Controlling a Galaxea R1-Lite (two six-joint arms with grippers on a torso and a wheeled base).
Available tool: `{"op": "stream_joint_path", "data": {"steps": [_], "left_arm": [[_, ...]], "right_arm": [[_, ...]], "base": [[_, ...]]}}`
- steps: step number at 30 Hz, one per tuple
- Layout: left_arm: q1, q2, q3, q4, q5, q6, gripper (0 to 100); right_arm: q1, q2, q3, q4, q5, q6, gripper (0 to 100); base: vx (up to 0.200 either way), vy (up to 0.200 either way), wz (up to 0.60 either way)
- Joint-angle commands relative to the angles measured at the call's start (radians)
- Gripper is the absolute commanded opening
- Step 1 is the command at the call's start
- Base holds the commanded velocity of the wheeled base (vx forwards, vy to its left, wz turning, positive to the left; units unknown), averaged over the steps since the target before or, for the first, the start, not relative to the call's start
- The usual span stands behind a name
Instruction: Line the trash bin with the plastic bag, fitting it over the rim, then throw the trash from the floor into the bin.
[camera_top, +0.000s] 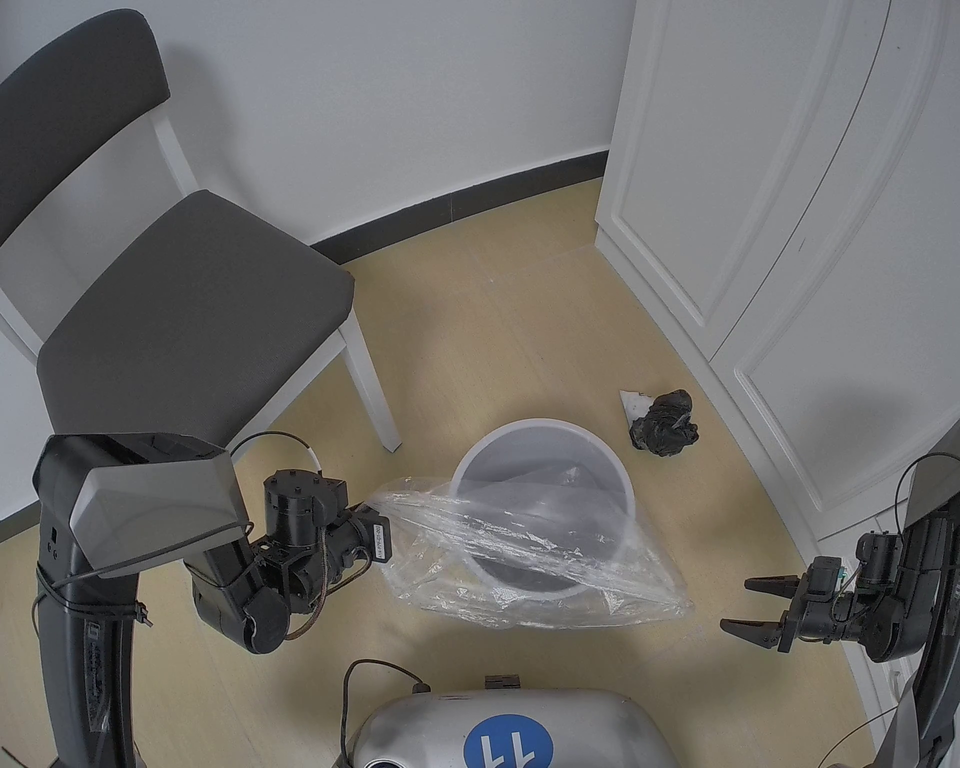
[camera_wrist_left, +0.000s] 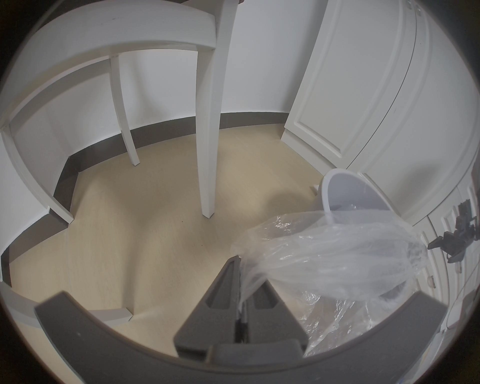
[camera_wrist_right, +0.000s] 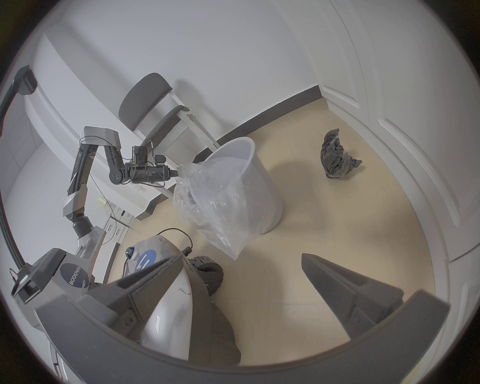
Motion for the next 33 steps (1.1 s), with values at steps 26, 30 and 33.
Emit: {"op": "stream_joint_path", "data": {"steps": [26, 30, 33], "left_arm": [[-0.066, -0.12, 0.064, -0.014, 0.005, -0.002, 100], [-0.061, -0.124, 0.065, -0.014, 0.005, -0.001, 100], [-0.06, -0.123, 0.065, -0.014, 0.005, -0.001, 100]], "right_arm": [[1.047, -0.477, -0.728, 0.811, -1.413, 0.178, 100], [1.132, -0.429, -0.776, 0.929, -1.412, 0.138, 100], [1.145, -0.379, -0.776, 0.944, -1.409, 0.049, 100]], "base": [[0.0, 0.0, 0.0], [0.0, 0.0, 0.0], [0.0, 0.0, 0.0]]}}
